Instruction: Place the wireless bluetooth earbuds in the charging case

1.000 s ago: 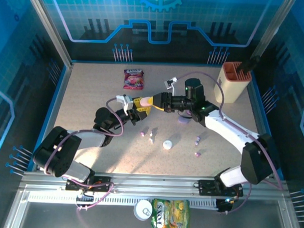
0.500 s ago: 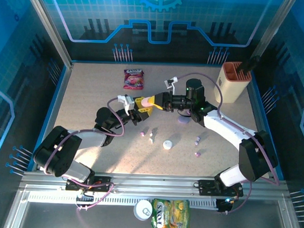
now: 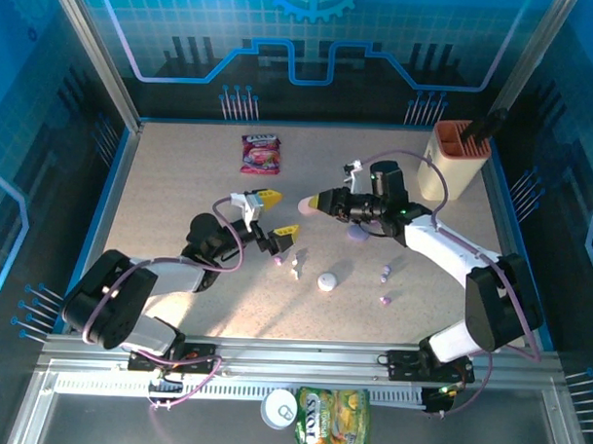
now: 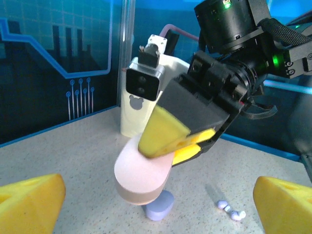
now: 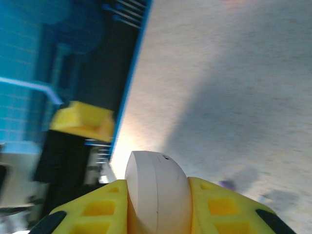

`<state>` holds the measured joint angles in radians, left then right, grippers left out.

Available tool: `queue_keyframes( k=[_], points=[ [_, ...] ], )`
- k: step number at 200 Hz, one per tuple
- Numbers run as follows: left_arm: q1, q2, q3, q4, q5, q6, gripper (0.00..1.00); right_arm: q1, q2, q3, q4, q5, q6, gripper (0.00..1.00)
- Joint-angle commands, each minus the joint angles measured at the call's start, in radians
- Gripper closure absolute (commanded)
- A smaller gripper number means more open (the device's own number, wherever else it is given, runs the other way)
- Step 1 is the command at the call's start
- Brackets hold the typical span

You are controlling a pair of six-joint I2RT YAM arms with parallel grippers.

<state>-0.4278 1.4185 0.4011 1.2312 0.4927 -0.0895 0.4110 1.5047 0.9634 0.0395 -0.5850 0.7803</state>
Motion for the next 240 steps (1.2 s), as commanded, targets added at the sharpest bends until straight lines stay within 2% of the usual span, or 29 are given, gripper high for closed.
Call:
queue_keyframes(
  k=[1, 40, 70, 98, 114, 144, 171, 194, 240],
  points=[
    [-0.005, -0.091, -0.008, -0.166, -0.046, 0.083, 0.01, -0.011, 0.078, 0.067, -0.196, 0.172, -0.19, 0.77],
    [-0.018, -0.198, 0.002, -0.42, -0.101, 0.175, 0.01, -0.011, 0.264, 0.159, -0.177, 0.191, -0.2, 0.78],
    [-0.03, -0.244, 0.006, -0.531, -0.142, 0.206, 0.01, -0.01, 0.391, 0.227, -0.159, 0.178, -0.169, 0.78],
    [-0.038, -0.252, 0.016, -0.598, -0.155, 0.214, 0.01, -0.001, 0.46, 0.271, -0.174, 0.187, -0.167, 0.74],
    [-0.042, -0.246, 0.023, -0.614, -0.158, 0.223, 0.01, -0.003, 0.462, 0.28, -0.192, 0.215, -0.182, 0.67],
    [-0.046, -0.214, 0.054, -0.638, -0.174, 0.235, 0.01, -0.013, 0.405, 0.269, -0.22, 0.286, -0.228, 0.46],
    [-0.059, -0.167, 0.091, -0.664, -0.171, 0.271, 0.01, -0.024, 0.299, 0.234, -0.268, 0.384, -0.322, 0.34],
    [-0.072, -0.119, 0.114, -0.667, -0.156, 0.317, 0.01, -0.042, 0.21, 0.196, -0.342, 0.483, -0.37, 0.31],
    [-0.129, 0.054, 0.302, -0.819, -0.1, 0.543, 0.01, -0.181, -0.059, -0.065, -0.235, 0.422, -0.247, 0.3]
  ],
)
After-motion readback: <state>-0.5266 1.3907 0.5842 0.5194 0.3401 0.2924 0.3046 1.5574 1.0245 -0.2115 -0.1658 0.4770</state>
